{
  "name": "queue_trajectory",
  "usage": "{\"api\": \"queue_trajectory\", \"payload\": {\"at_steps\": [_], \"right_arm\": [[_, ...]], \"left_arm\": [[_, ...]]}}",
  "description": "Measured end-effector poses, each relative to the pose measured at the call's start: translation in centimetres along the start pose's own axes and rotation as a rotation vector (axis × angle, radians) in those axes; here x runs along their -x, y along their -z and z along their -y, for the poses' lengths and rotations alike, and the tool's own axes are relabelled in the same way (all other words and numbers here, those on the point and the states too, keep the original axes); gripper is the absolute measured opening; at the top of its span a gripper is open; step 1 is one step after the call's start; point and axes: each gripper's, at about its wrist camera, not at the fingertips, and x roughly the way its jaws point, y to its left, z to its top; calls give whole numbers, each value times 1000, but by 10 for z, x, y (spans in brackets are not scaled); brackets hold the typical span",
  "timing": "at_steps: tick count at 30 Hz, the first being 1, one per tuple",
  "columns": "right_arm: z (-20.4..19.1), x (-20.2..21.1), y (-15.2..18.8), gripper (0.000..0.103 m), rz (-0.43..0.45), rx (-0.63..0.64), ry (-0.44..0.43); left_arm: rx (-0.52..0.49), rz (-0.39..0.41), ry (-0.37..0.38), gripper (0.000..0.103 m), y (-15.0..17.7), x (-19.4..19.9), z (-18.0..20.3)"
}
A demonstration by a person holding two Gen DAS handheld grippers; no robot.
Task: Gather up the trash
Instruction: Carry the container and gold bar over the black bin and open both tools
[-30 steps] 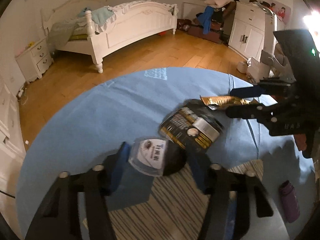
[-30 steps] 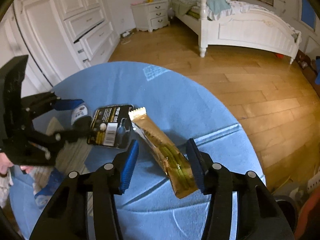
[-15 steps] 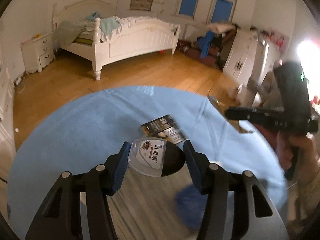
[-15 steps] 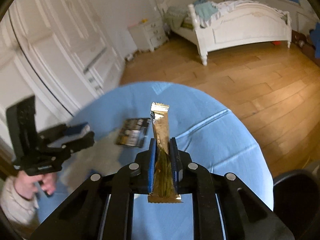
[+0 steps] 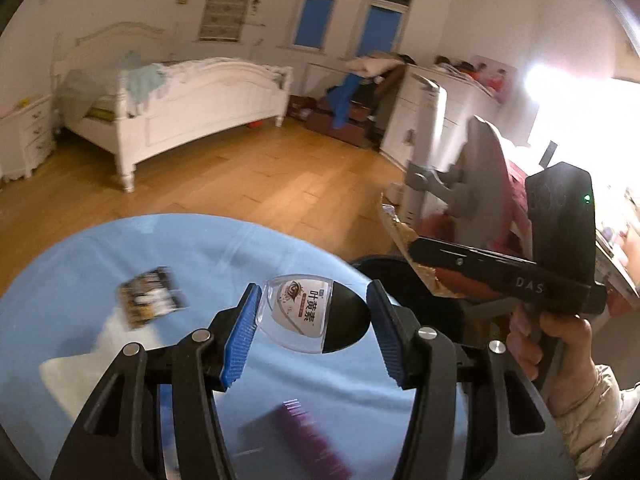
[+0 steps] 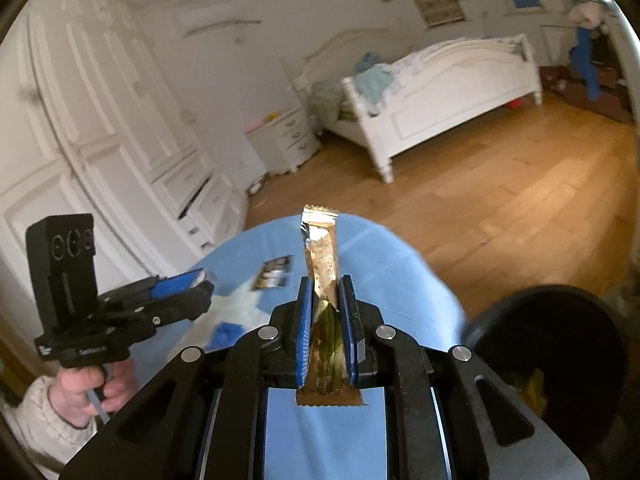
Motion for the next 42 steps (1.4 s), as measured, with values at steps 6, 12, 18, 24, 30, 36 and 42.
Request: {"api": "queue_trajectory", "payload": {"at_steps": [6,12,18,24,30,36,42], "right_arm": [[52,38,22,15,36,-105,58],[99,51,45,15,36,-186,102],[142,43,68,15,6,-273,145],[167,36,86,15,-14,-334,166],[181,32,92,15,-24,-362,175],[189,31,94,36,-37,-407,198],[190,42,95,67,0,-433,230]], "left_arm": [[-85,-43,59,54,1,-43,62],[-115,-86,111,54,4,-85,102],[-126,-122,132,54,11,-122,128],[-136,-156,138,54,15,-142,136],[-133,-180,145,54,15,-154,141],[-149,-188,121,67,12,-159,147],[-138,-134,66,95,10,-146,146]]}}
